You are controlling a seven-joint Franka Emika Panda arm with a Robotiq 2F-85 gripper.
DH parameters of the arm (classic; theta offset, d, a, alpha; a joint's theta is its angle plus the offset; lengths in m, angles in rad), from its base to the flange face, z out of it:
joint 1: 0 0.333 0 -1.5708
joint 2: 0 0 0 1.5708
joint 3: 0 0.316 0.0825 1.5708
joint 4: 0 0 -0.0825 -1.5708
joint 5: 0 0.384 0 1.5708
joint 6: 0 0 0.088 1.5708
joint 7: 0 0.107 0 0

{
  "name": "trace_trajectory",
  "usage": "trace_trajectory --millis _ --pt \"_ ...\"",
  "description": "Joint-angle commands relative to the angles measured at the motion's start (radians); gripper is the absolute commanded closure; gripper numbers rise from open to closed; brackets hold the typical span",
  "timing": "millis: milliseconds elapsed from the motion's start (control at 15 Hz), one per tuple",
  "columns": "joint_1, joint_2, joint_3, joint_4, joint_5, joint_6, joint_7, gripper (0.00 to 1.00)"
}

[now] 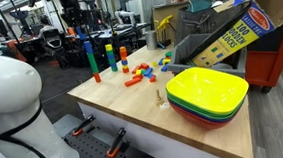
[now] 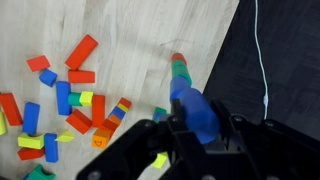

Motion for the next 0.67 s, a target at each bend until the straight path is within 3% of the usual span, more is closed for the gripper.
trace_trajectory --millis 0,600 --pt "0.004 0.027 0.002 0.037 -0.002 -0.036 0.029 0.92" --pt "0.004 0.041 0.003 0.05 -0.008 -0.028 0.028 0.92"
